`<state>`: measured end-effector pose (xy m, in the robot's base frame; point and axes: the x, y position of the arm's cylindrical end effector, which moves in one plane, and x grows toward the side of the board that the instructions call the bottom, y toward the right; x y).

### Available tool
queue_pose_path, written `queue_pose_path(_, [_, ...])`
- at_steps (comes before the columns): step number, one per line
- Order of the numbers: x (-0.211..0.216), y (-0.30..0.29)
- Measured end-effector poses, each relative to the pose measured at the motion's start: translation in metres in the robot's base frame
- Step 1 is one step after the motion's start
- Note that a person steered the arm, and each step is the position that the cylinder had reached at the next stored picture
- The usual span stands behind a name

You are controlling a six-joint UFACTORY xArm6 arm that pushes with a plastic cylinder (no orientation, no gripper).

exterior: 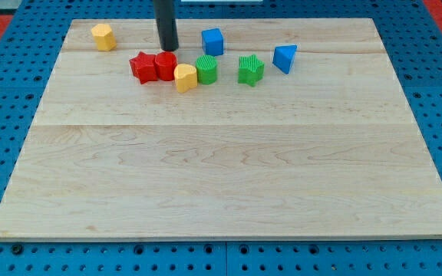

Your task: Move the blue triangle towards the top right corner

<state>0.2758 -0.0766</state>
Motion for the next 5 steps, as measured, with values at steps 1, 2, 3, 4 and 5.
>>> queue_pose_path(1, [-0.001, 0.044])
queue_pose_path(2, [-0.016, 0.079])
queue_pose_path(3, [-0.011, 0.099])
queue_pose_path(4, [0.022, 0.122])
queue_pose_path(5, [0.053, 0.163])
